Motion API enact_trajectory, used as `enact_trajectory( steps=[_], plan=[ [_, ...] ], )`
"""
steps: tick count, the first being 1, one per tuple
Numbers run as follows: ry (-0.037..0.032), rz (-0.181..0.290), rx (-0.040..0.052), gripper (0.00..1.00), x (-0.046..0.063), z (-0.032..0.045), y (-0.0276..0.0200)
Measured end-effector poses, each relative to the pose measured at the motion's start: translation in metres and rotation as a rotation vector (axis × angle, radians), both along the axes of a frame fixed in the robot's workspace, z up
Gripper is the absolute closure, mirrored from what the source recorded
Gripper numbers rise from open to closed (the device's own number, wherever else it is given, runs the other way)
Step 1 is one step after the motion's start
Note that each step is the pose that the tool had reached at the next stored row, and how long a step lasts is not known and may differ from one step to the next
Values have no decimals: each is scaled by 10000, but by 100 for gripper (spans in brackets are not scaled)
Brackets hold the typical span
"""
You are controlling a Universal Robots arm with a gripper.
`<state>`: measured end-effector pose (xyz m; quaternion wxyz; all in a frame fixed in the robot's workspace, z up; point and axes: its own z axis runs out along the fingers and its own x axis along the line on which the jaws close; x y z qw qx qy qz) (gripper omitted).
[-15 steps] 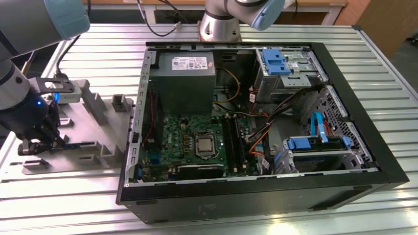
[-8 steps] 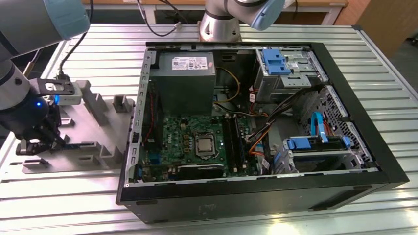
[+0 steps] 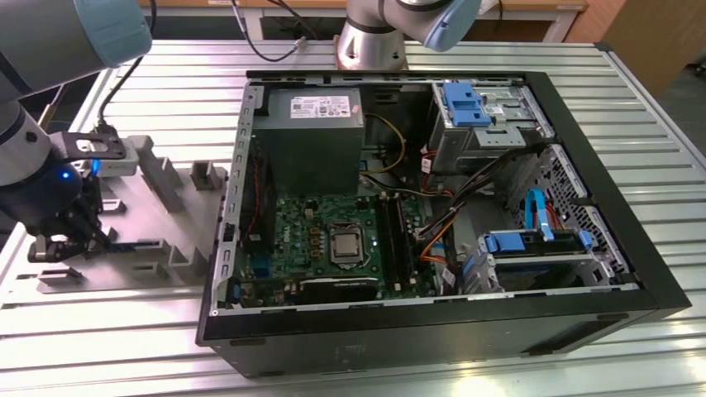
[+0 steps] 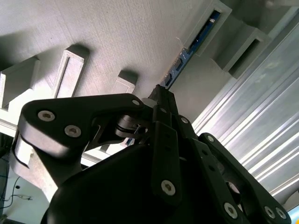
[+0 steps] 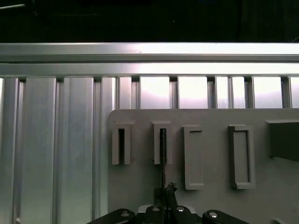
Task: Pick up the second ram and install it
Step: 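Pick up the second ram and move it above second insertion slot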
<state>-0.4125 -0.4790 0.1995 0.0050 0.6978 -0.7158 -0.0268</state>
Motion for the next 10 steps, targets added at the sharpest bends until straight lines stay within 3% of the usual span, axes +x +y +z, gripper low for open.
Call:
enact_trajectory(
  steps=[10],
  plan=[
    [0,0,0,89,0,13,0]
  ],
)
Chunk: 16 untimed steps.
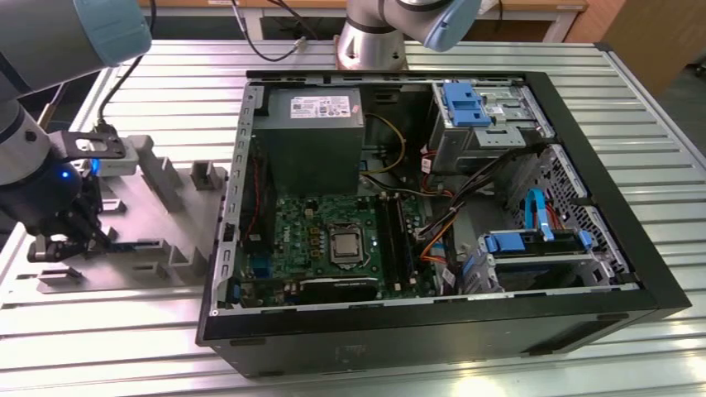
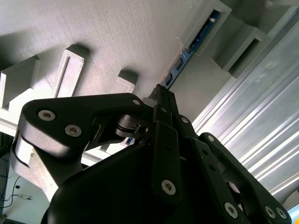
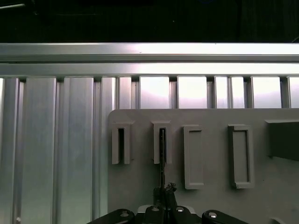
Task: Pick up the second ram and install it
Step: 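Pick up the second ram and move it above second insertion slot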
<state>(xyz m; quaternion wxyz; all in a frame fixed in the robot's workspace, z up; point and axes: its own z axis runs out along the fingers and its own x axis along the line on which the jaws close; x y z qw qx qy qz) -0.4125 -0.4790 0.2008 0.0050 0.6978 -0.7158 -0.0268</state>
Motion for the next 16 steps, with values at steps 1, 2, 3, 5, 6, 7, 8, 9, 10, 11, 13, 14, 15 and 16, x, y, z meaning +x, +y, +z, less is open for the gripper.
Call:
enact_trajectory(
  steps=[1,2,3,5,6,7,8,9,10,11,13,14,15,16],
  plan=[
    [0,0,-1,89,0,1,0],
    [0,0,0,89,0,1,0],
    [0,0,0,89,0,1,0],
    [0,0,0,89,0,3,0],
    [4,0,-3,89,-1,11,-1],
    [4,0,-3,89,-1,22,-1],
    [2,0,-1,89,0,36,0],
    [1,0,-1,89,0,51,0],
    [1,0,-2,89,0,69,0],
    [0,0,-1,89,0,87,0],
    [0,0,0,89,0,124,0],
    [1,1,-1,89,0,143,0],
    [0,0,0,89,0,163,0],
    [0,0,0,89,0,184,1]
  ],
)
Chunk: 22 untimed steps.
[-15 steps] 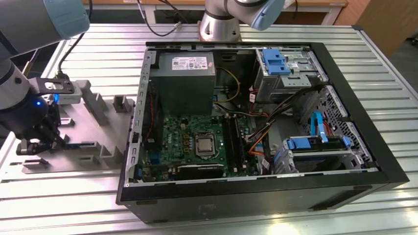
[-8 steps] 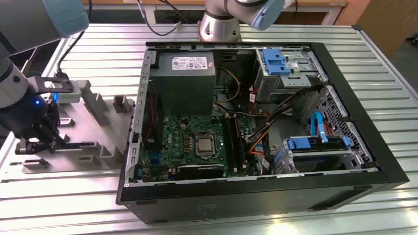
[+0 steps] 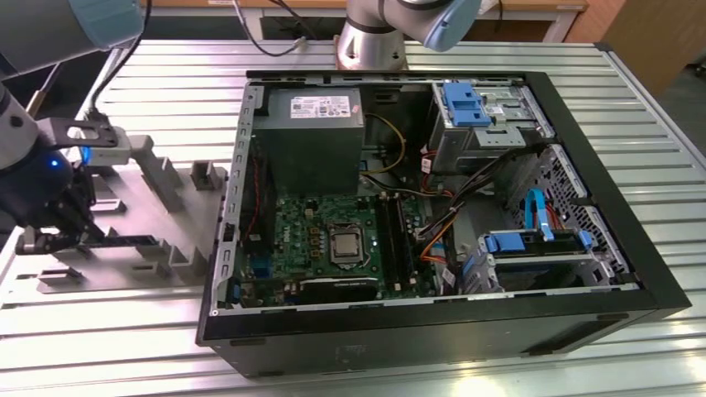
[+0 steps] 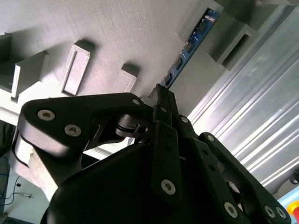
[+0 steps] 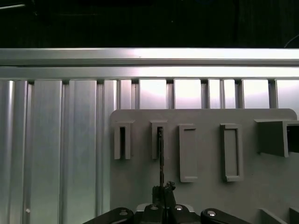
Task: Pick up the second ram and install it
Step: 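Pick up the second ram and move it above second insertion slot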
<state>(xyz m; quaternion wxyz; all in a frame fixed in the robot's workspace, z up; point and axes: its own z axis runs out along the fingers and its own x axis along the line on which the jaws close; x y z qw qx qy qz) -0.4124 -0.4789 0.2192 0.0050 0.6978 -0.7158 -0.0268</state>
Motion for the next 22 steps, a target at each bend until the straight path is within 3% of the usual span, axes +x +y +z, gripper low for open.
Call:
enact_trajectory(
  steps=[12,22],
  plan=[
    [-1,-1,0,89,0,314,13],
    [0,0,0,89,0,655,33]
  ],
)
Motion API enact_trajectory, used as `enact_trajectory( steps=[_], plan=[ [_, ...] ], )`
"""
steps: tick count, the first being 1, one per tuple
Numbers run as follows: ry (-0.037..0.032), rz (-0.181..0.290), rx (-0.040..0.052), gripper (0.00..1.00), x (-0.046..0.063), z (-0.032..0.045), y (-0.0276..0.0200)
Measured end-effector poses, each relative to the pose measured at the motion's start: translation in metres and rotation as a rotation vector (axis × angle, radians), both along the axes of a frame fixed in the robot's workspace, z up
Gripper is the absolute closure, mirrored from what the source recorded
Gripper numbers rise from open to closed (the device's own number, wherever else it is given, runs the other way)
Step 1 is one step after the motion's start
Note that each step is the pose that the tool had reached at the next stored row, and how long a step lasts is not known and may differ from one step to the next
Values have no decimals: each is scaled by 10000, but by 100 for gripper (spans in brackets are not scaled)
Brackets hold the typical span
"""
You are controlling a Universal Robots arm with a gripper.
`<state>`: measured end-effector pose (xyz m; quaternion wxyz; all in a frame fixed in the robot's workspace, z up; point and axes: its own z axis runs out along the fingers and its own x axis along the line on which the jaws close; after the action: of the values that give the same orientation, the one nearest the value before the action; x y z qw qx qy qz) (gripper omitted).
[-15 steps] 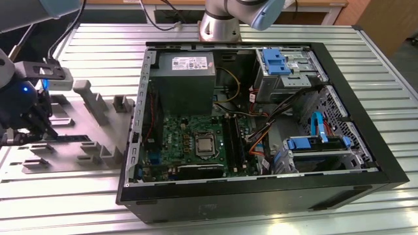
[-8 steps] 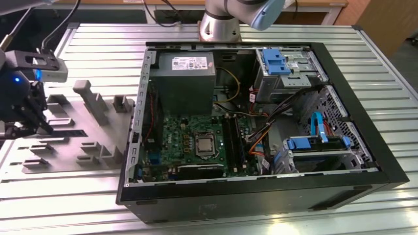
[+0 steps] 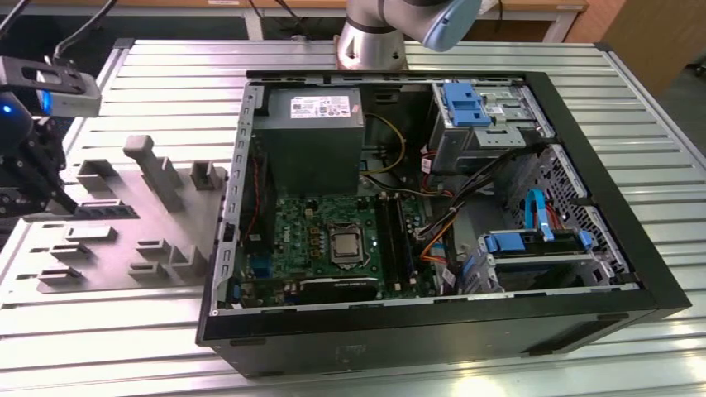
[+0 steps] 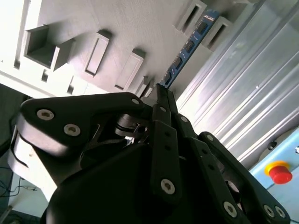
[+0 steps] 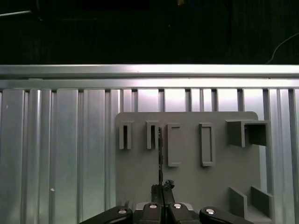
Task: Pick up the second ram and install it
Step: 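Pick up the second ram and move it above second insertion slot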
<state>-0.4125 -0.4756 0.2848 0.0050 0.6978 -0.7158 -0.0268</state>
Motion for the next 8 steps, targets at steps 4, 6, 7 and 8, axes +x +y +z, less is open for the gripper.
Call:
enact_trajectory(
  steps=[4,6,7,8],
  plan=[
    [0,0,0,89,0,125,6],
    [-1,0,1,89,0,197,7],
    [-1,-1,0,89,0,234,8],
    [0,0,0,89,0,274,8]
  ],
)
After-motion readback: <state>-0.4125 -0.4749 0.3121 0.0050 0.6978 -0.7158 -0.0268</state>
